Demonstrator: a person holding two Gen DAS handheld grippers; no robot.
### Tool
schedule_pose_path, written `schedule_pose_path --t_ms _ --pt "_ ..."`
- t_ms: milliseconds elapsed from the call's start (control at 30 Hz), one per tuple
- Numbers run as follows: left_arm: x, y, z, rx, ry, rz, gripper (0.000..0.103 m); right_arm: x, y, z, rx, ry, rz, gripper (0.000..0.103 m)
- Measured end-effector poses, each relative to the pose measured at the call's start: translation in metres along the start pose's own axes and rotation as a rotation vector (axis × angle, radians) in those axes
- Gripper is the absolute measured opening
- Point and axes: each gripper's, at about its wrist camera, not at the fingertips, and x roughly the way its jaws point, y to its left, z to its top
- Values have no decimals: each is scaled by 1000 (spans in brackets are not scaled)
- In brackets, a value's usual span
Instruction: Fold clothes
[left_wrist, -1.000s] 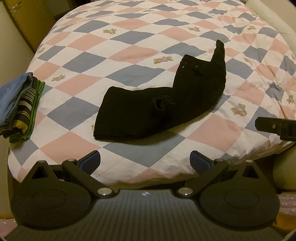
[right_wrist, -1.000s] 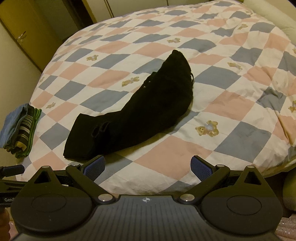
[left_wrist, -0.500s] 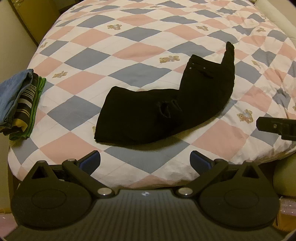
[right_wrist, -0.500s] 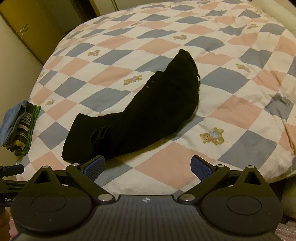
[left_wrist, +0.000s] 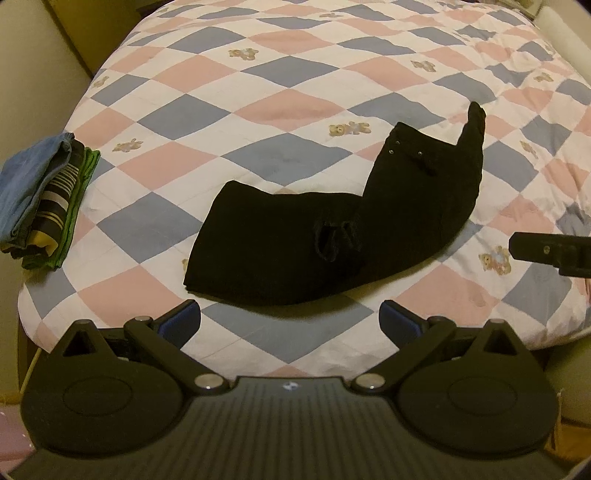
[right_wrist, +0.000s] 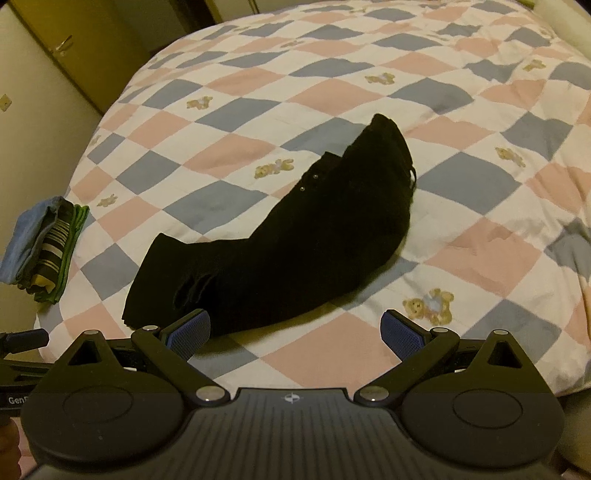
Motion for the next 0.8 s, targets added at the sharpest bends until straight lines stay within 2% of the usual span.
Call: schedule_pose_path --t_ms 233,467,800 --pt "8 -10 7 -70 13 18 102 11 -20 17 -51 24 31 101" --pt "20 -25 11 -121 24 29 101 24 -47 29 -61 46 26 101" --pt "51 -26 36 -85 52 23 98 47 -67 39 25 60 0 101"
